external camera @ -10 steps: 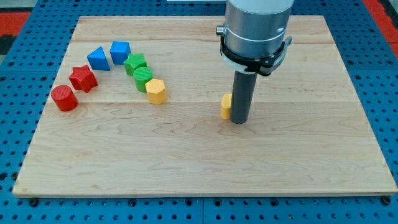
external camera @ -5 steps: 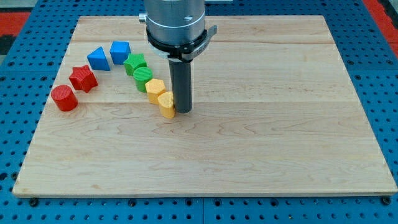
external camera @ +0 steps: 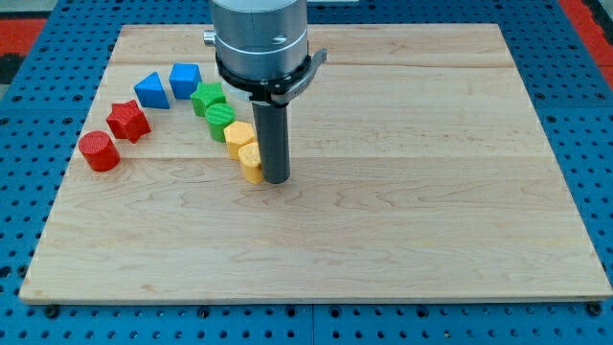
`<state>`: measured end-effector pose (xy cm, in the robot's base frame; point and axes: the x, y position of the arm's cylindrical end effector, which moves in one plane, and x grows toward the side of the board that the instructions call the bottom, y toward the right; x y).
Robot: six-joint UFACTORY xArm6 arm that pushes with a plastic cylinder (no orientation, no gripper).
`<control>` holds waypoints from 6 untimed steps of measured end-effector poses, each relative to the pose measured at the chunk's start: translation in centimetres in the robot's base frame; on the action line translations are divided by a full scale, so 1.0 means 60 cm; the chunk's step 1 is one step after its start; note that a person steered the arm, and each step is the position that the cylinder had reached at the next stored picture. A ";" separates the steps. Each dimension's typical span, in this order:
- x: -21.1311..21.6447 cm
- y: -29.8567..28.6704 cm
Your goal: Place the heart bottom right to the hexagon
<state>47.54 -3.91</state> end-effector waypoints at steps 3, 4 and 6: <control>0.026 -0.115; -0.040 -0.178; -0.105 -0.240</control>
